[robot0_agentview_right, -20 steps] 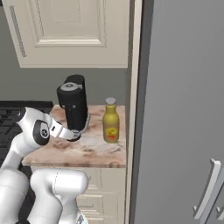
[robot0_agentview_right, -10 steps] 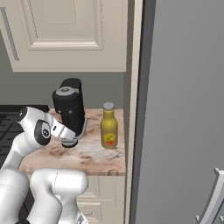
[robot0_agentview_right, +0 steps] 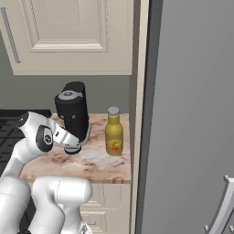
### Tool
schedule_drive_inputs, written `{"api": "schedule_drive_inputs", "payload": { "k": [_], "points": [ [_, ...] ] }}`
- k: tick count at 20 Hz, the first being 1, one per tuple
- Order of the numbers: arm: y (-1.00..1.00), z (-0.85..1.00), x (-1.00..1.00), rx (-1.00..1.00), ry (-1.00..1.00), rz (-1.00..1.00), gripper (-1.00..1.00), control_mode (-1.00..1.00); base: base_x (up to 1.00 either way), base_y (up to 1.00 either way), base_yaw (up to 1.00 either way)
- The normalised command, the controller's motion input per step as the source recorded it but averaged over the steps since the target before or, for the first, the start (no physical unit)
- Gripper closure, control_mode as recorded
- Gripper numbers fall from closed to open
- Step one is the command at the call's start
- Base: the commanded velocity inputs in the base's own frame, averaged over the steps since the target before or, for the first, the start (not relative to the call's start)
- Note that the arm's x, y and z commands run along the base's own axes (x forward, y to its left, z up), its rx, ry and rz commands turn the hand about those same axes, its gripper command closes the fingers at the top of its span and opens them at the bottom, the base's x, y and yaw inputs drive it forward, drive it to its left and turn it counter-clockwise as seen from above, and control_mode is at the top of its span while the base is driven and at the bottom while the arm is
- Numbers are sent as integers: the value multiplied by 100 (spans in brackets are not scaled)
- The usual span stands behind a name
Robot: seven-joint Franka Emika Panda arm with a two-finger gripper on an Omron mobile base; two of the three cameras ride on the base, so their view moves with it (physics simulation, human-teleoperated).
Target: Place the drinks on the dining counter in a tight cluster.
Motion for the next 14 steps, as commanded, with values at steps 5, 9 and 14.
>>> {"api": "schedule_drive_inputs", "payload": {
  "k": [5, 9, 14],
  "points": [
    [0, 15, -11, 8, 1, 0, -100, -100, 0, 0, 0],
    [0, 28, -17, 19, 8, -2, -100, -100, 0, 0, 0],
    [0, 26, -20, 15, 12, -3, -100, -100, 0, 0, 0]
  ]
}}
